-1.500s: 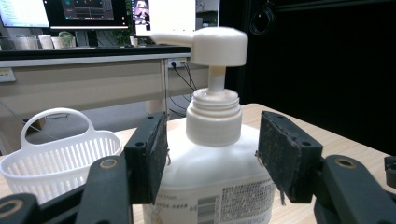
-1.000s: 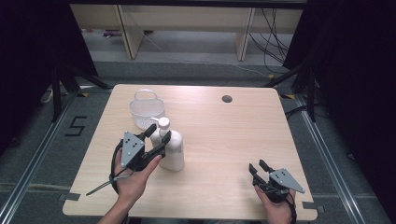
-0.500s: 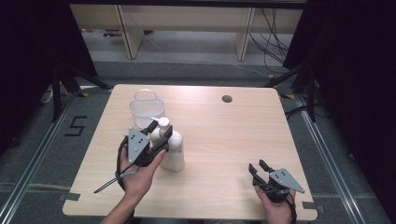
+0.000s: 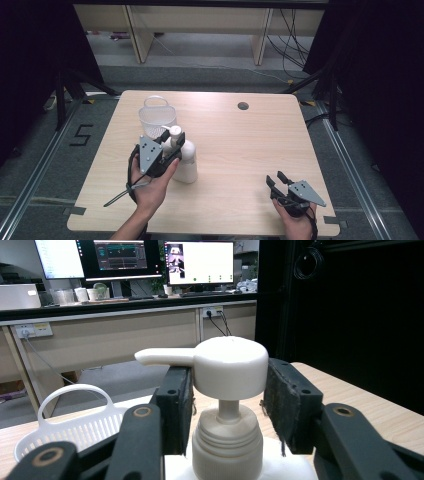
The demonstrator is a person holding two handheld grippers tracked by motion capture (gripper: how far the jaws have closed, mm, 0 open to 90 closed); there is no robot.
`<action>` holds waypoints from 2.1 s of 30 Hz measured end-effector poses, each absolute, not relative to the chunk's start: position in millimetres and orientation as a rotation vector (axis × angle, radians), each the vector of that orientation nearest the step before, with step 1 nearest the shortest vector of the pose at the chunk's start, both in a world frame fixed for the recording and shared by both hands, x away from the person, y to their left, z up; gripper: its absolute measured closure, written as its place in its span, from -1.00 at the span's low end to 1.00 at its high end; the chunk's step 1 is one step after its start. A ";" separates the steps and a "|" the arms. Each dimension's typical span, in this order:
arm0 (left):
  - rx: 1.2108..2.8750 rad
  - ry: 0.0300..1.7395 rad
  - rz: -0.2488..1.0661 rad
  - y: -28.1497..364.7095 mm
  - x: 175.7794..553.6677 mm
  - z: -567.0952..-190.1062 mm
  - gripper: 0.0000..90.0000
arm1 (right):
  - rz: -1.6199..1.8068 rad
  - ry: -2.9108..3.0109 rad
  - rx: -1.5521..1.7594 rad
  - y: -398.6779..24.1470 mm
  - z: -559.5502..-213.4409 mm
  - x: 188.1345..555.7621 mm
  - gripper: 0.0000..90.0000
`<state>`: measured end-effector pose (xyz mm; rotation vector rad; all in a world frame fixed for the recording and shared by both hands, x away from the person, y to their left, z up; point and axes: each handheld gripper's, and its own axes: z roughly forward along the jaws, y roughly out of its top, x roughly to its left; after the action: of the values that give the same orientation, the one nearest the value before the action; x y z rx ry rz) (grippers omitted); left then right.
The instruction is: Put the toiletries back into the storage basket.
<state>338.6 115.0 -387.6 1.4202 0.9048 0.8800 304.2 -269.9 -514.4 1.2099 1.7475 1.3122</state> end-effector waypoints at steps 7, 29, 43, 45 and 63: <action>1.413 0.912 0.877 115.5 338.4 -387.8 0.31 | 1.331 1.743 1.200 -269.6 -515.2 305.5 0.19; 1.401 0.896 0.864 117.2 338.6 -378.6 0.32 | 1.329 1.742 1.206 -270.3 -514.7 304.8 0.18; 1.383 0.889 0.885 122.6 340.8 -366.3 0.32 | 1.337 1.745 1.219 -269.8 -514.5 304.3 0.18; 1.379 0.890 0.889 123.5 341.4 -364.3 0.32 | 1.330 1.747 1.216 -270.3 -514.3 304.3 0.18; 1.376 0.883 0.918 131.0 344.7 -352.5 0.32 | 1.336 1.740 1.206 -269.6 -515.1 305.2 0.17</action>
<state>344.7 131.0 -352.5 1.3757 0.8835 0.9180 305.2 -269.6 -515.1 1.2063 1.7403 1.3357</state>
